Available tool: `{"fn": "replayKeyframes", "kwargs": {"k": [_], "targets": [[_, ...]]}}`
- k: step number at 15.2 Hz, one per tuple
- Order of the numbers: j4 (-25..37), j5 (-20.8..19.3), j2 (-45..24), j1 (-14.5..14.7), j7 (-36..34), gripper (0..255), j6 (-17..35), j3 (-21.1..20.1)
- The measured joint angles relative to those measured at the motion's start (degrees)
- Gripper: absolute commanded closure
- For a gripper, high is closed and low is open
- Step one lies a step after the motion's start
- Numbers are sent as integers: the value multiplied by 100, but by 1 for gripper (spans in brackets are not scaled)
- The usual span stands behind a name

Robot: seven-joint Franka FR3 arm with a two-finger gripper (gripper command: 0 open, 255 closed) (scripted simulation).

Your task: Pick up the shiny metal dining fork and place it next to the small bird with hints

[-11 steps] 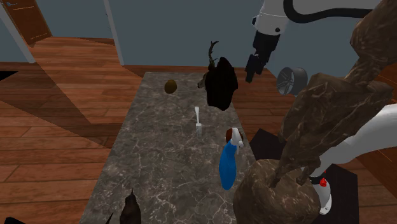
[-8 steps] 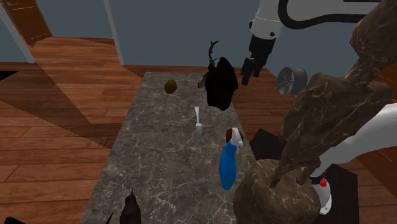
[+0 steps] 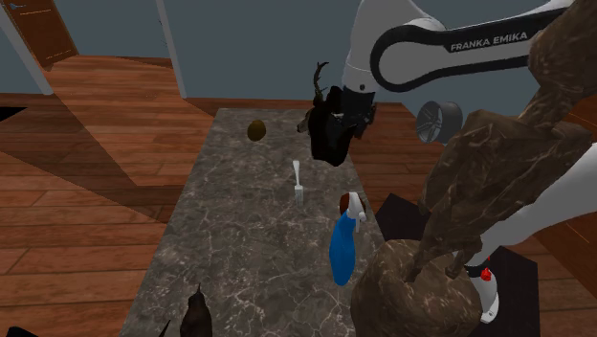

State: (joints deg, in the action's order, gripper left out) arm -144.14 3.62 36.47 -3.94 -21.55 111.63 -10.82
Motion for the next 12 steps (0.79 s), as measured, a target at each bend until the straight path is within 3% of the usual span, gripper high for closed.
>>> {"fn": "replayKeyframes", "kwargs": {"k": [5, 12], "targets": [[-32, -14, -920, -257, -1228, 0, 1037, -580], [533, -739, -2643, -815, -3153, 0, 2191, -1227]]}}
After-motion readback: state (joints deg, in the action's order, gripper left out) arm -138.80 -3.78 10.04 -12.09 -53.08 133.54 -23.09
